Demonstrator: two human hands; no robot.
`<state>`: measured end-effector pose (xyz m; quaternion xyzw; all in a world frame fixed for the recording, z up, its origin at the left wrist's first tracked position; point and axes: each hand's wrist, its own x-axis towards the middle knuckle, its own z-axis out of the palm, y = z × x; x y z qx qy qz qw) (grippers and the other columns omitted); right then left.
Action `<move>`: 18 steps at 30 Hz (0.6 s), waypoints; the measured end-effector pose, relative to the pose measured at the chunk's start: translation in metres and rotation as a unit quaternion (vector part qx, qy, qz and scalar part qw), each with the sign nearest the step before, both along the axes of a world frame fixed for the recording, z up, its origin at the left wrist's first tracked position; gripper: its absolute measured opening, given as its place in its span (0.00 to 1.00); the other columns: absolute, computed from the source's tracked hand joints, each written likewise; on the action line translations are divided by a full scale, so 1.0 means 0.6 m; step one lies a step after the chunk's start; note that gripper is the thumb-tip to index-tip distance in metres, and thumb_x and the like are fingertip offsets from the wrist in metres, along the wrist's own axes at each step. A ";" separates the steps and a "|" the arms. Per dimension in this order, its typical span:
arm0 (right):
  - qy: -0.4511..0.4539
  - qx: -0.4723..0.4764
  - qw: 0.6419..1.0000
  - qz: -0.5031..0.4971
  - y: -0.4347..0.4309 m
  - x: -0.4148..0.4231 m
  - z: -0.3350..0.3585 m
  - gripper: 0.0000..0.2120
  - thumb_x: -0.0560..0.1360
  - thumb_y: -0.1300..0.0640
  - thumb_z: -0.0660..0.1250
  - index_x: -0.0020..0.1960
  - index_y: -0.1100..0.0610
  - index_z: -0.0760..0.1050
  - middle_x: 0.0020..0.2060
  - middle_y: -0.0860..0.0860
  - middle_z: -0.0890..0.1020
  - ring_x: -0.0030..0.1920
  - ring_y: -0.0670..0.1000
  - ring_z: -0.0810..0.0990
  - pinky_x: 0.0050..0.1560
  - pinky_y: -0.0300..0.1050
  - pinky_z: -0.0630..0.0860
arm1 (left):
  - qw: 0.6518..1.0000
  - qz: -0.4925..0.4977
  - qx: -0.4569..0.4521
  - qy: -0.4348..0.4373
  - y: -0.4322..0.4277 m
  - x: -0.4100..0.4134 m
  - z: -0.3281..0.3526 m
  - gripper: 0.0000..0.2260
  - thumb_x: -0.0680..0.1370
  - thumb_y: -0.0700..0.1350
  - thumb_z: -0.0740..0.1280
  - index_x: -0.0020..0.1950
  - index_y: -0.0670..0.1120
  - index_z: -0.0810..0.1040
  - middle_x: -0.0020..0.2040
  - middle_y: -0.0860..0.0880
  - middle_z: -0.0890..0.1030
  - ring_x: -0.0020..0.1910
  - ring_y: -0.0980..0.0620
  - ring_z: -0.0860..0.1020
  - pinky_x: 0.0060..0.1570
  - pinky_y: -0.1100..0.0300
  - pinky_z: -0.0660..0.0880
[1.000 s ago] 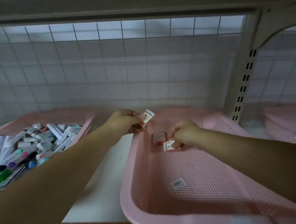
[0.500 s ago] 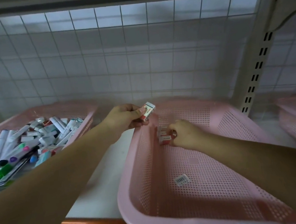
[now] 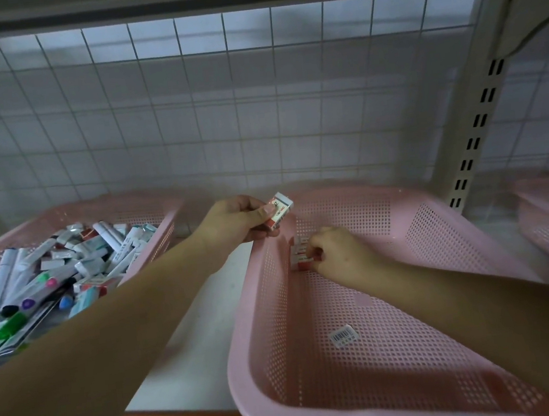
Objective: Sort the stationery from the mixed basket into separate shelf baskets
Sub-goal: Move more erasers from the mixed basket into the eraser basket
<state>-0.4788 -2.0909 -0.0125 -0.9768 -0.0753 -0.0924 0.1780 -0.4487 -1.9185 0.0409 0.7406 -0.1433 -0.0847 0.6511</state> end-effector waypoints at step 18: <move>0.169 0.245 0.941 -0.158 -0.033 -0.003 0.036 0.06 0.73 0.68 0.61 0.46 0.60 0.73 0.34 0.51 0.72 0.35 0.48 0.70 0.31 0.38 0.65 | 0.999 0.027 0.012 -0.019 -0.007 -0.026 0.009 0.02 0.76 0.37 0.65 0.44 0.39 0.74 0.36 0.44 0.79 0.26 0.58 0.79 0.32 0.70 0.76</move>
